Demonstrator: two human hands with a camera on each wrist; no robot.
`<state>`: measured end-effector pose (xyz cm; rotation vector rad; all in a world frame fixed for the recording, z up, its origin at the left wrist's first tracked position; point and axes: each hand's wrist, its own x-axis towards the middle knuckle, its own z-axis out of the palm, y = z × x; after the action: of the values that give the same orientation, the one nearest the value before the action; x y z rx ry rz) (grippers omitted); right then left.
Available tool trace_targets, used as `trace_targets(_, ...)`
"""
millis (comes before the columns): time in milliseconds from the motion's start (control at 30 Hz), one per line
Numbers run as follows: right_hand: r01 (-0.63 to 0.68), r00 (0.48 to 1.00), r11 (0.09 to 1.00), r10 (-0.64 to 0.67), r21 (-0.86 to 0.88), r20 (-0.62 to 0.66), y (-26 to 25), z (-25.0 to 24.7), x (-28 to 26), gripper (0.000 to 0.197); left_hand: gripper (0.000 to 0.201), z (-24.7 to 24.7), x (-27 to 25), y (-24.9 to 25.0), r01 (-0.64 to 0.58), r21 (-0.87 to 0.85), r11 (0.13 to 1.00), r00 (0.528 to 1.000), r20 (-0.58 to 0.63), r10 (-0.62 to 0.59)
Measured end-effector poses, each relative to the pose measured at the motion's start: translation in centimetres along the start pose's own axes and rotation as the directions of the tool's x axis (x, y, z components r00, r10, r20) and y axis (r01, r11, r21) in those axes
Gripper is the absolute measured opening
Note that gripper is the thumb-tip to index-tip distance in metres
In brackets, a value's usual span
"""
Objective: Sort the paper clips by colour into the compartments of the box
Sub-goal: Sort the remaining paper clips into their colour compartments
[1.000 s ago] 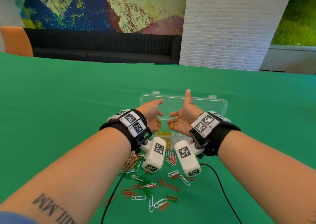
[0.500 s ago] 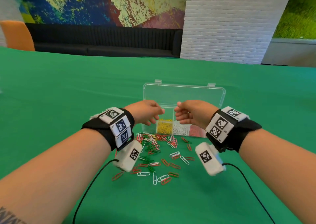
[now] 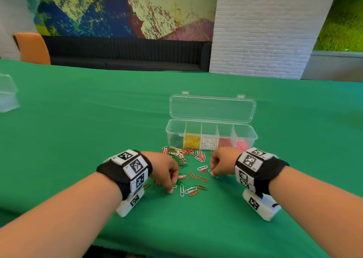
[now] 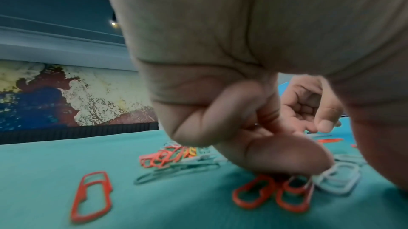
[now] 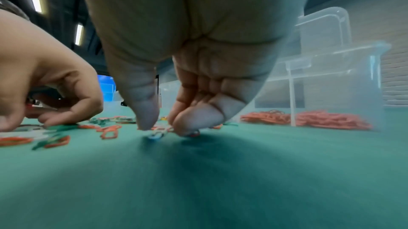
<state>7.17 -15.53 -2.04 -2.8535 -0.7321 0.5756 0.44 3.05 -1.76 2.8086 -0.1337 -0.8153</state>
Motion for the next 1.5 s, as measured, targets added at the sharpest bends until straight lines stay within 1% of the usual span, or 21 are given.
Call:
trace_targets(67, 0.019, 1.000, 1.000, -0.019, -0.007, -0.022, -0.2, 0.1, 0.1, 0.010, 0.019, 0.2, 0.0, -0.2, 0.001, -0.026, 1.000, 1.000, -0.020, -0.002)
trace_targets(133, 0.030, 0.999, 0.999, -0.031, -0.031, -0.035, -0.3, 0.2, 0.2, 0.013, 0.017, 0.2, 0.0, -0.3, -0.004, -0.041, 0.999, 1.000, -0.015, 0.003)
trace_targets(300, 0.066, 0.997, 0.995, -0.069, -0.080, -0.034, -0.2, 0.6, 0.5, 0.018, 0.011, 0.2, 0.3, -0.4, -0.021, -0.005, 1.000, 1.000, -0.014, 0.021)
trace_targets(367, 0.080, 0.995, 0.995, -0.084, -0.062, -0.055, -0.3, 0.4, 0.4, 0.023, 0.007, 0.2, 0.4, -0.4, -0.017, 0.018, 1.000, 1.000, -0.023, 0.018)
trace_targets(433, 0.080, 0.993, 0.997, -0.081, -0.022, -0.089, -0.4, 0.2, 0.4, 0.024, 0.006, 0.1, 0.4, -0.3, -0.014, 0.029, 0.999, 0.999, -0.038, 0.015)
trace_targets(533, 0.085, 0.987, 0.996, -0.085, -0.001, -0.134, -0.3, 0.1, 0.5, 0.020, 0.010, -0.5, 0.2, -0.6, -0.015, 0.023, 1.000, 0.994, -0.106, 0.017)
trace_targets(600, 0.092, 0.987, 0.996, -0.091, 0.001, -0.134, -0.3, 0.1, 0.6, 0.017, 0.016, -1.1, 0.1, -0.8, -0.001, 0.004, 1.000, 0.982, -0.187, 0.002)
trace_targets(667, 0.108, 0.987, 0.994, -0.105, 0.012, -0.122, -0.3, 0.1, 0.7, 0.019, 0.019, -1.6, 0.0, -1.0, 0.010, -0.052, 0.999, 0.970, -0.242, -0.022)
trace_targets(767, 0.121, 0.989, 0.992, -0.118, 0.031, -0.088, -0.3, 0.0, 0.7, 0.033, 0.019, -1.7, 0.4, -0.9, 0.014, -0.121, 0.993, 0.977, -0.208, -0.039)
trace_targets(833, 0.130, 0.990, 0.992, -0.130, -0.004, -0.056, -0.3, 0.1, 0.7, 0.036, 0.017, -1.7, 0.7, -0.6, 0.026, -0.131, 0.991, 0.983, -0.177, -0.049)
trace_targets(933, 0.152, 0.986, 0.982, -0.159, -0.113, -0.058, -0.1, 0.2, 0.6, 0.032, 0.013, -1.9, 1.0, 0.1, 0.028, -0.126, 0.992, 0.987, -0.155, -0.048)
trace_targets(1067, 0.155, 0.985, 0.975, -0.164, -0.156, -0.047, 0.0, 0.3, 0.6, 0.023, 0.009, -1.4, 1.3, 0.9, 0.015, 0.063, 0.998, 0.988, -0.158, -0.005)
trace_targets(1167, 0.164, 0.981, 0.973, -0.178, -0.164, -0.079, 0.2, 0.3, 1.0, 0.018, 0.003, -0.8, 1.8, 1.3, -0.012, 0.135, 0.991, 0.984, -0.177, 0.036)
trace_targets(1333, 0.162, 0.980, 0.970, -0.180, -0.180, -0.087, 0.2, 0.3, 1.1, 0.014, 0.016, -0.5, 2.3, 1.4, 0.010, 0.123, 0.992, 0.983, -0.185, 0.013)
trace_targets(1500, 0.174, 0.975, 0.969, -0.195, -0.177, -0.107, 0.1, 0.5, 1.1, 0.013, 0.016, -0.5, 2.5, 1.5, 0.006, 0.099, 0.995, 0.988, -0.155, 0.009)
